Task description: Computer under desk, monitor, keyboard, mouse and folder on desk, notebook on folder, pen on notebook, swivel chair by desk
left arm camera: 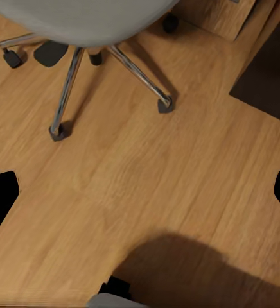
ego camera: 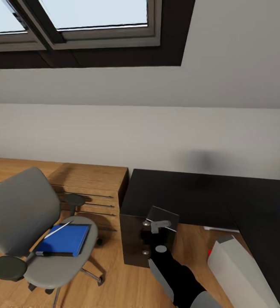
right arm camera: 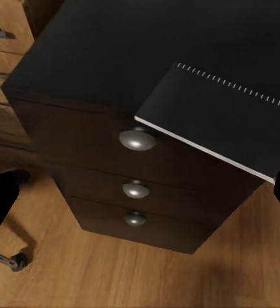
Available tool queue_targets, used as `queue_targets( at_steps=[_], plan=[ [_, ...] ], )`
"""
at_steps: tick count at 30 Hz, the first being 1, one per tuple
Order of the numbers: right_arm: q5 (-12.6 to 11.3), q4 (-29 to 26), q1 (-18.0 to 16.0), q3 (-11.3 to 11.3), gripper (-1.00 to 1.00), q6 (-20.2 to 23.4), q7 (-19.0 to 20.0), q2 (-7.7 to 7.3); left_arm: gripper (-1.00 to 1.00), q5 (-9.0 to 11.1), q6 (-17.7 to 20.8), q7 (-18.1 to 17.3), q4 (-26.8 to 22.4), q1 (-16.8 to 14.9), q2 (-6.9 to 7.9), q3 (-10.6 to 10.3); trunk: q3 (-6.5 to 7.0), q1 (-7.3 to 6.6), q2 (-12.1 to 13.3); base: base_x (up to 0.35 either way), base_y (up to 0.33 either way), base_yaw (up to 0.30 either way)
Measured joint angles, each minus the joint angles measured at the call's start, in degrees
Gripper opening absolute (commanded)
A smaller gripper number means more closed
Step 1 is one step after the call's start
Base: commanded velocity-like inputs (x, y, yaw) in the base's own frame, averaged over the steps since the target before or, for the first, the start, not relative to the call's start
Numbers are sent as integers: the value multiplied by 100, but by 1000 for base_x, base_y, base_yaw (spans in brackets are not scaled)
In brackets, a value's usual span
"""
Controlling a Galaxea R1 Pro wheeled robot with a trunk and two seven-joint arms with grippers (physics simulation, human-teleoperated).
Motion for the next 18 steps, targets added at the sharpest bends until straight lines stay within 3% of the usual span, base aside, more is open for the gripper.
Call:
queue_targets(
  at_steps=[3,8,18],
  plan=[
    [-1,13,1,61,100,-37,5,0,100,4,0,-7,14,0,1,8,-22,0,0,0,0,173],
    [-7,26,1,373,100,-55,7,0,100,3,-14,-18,263,0,9,-2,-58,0,0,0,0,173],
    [-10,28,1,417,100,-57,9,0,100,4,-13,-27,296,0,10,-11,-131,-1,-1,21,2,173]
  ],
)
